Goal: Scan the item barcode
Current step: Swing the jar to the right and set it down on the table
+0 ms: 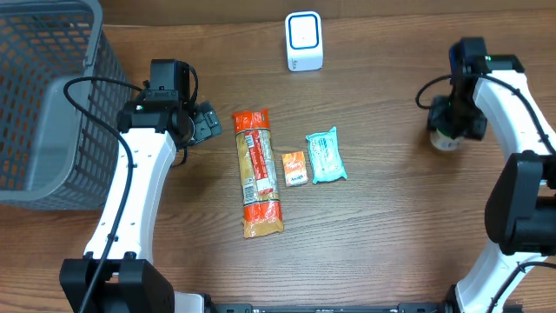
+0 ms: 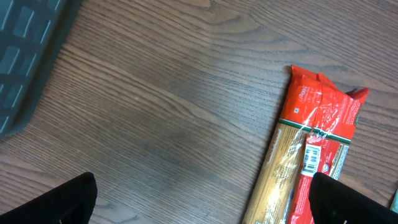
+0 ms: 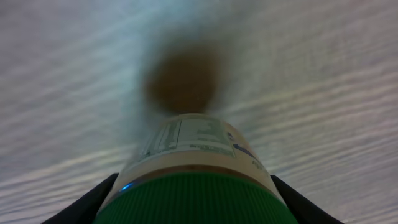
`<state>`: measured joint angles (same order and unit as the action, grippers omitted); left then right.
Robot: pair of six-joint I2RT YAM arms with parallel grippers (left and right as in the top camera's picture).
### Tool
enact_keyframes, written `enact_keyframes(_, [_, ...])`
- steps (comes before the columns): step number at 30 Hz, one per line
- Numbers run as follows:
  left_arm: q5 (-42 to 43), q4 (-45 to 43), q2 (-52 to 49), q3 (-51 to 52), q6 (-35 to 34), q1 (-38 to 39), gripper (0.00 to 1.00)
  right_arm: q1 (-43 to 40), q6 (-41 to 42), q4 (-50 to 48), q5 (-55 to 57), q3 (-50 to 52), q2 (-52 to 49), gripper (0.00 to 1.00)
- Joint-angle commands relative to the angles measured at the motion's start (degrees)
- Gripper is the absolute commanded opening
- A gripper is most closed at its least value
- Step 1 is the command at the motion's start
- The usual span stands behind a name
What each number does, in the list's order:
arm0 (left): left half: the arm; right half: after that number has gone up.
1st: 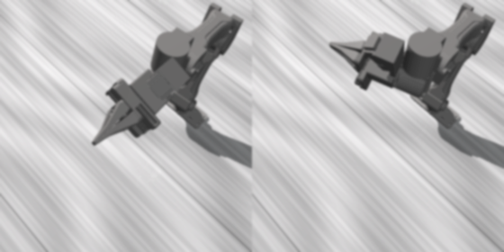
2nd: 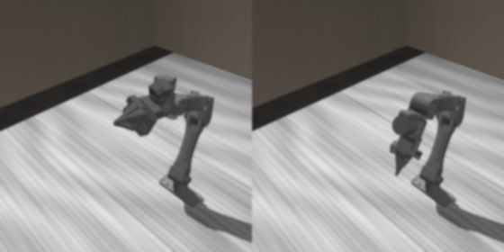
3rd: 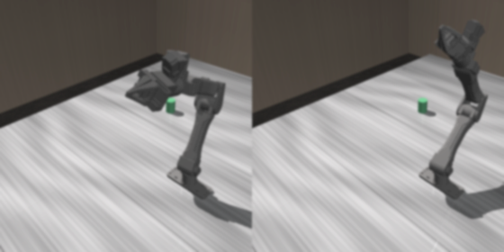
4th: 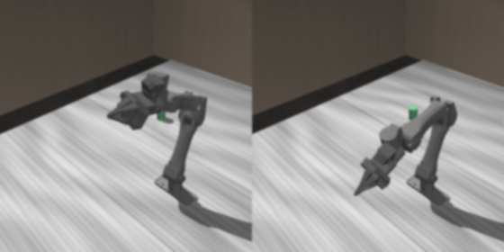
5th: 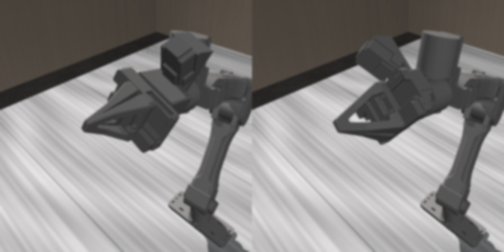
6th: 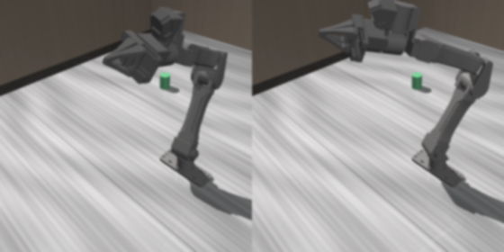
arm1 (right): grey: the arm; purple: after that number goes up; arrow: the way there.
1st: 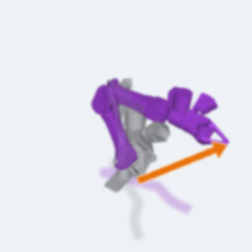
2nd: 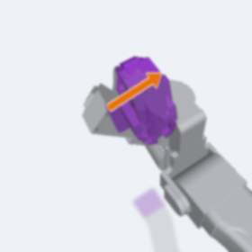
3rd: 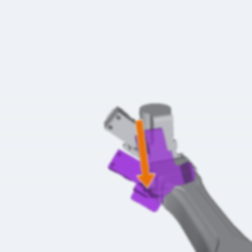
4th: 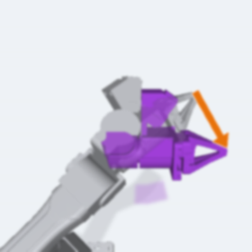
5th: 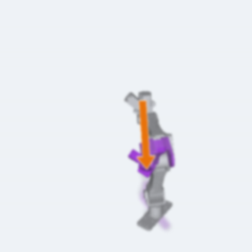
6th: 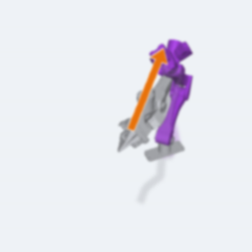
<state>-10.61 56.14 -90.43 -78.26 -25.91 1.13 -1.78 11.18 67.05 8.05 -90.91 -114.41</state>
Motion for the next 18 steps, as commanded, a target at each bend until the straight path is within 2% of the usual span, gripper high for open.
enact_keyframes(1, [-0.72,-0.04,-0.28,-0.11,0.63,-0.02,1.00,-1.18,0.55,-0.76,-0.35,2.10,0.22,0.24])
enact_keyframes(2, [-0.72,-0.04,-0.28,-0.11,0.63,-0.02,1.00,-1.36,0.57,-0.74,-0.37,2.56,0.24,0.40])
enact_keyframes(3, [-0.72,-0.02,-0.28,-0.11,0.63,-0.02,1.00,-1.46,0.57,-0.50,-0.37,2.95,0.24,0.73])
enact_keyframes(7, [-0.72,-0.04,-0.28,-0.11,0.63,-0.02,1.00,-1.46,0.59,0.15,-0.37,3.54,0.24,1.00])
enact_keyframes(12, [-0.72,-0.04,-0.28,-0.11,0.63,-0.02,1.00,-1.36,1.05,3.17,-0.37,2.16,1.92,1.00])
enact_keyframes(18, [-0.72,-0.04,-0.28,-0.11,0.63,-0.02,1.00,-0.04,1.01,4.96,-1.68,-1.16,10.23,1.00])
